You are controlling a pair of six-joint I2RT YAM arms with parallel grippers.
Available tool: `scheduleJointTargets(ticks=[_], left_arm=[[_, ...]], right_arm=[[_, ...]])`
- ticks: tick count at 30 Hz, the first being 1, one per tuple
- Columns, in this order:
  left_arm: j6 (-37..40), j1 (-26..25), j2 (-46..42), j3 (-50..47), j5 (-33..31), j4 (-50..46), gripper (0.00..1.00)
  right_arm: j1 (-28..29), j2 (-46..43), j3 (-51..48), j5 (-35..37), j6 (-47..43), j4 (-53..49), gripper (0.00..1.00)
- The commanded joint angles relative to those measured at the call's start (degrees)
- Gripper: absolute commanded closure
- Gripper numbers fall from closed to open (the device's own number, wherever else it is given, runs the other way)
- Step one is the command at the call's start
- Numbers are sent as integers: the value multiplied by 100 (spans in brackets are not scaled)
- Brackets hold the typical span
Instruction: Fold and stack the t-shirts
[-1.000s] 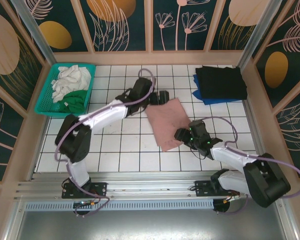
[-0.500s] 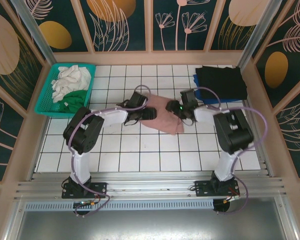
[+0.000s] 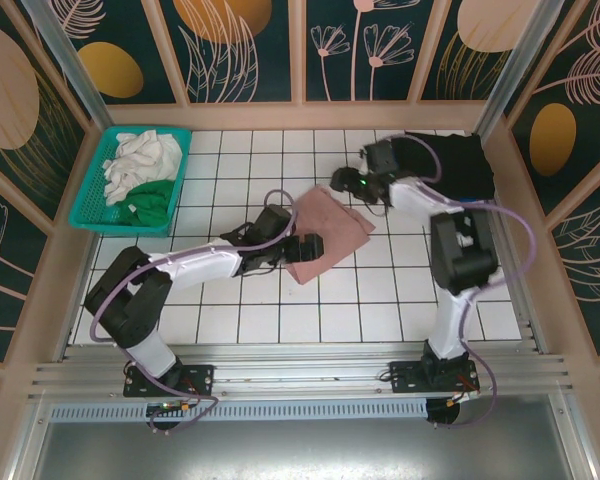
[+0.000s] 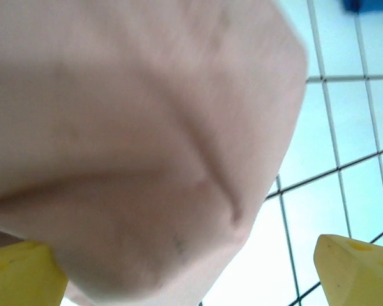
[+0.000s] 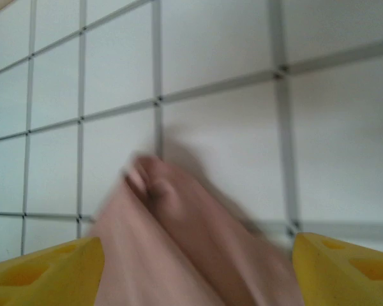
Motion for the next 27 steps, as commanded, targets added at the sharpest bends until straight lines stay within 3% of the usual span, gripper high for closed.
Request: scheduleJointTargets(ticks=[1, 6, 12, 15, 20, 24, 27], left_arm=[[558, 281, 168, 851, -529, -545, 3], [1252, 976, 1660, 2398, -600, -1000, 5], [1618, 1161, 3187, 3981, -221, -1540, 9], [1536, 1164, 3212, 3735, 102, -1342, 11], [1355, 1162, 2473, 2646, 291, -867, 11], [1178, 1153, 1901, 1916, 455, -571, 7], [1044, 1156, 1726, 1556, 584, -410, 8]], right_arm=[[81, -1384, -1800, 164, 890, 665, 22], [753, -2386, -3703, 241, 2118, 1954, 22], [968, -2063, -4010, 77, 2568, 2733, 24], [789, -1599, -3676, -86, 2395, 2714, 27], [370, -765, -2712, -421, 1819, 2424, 32], [122, -195, -1525, -311, 1055, 1503, 32], [79, -61, -1200, -252, 743, 1134, 28]])
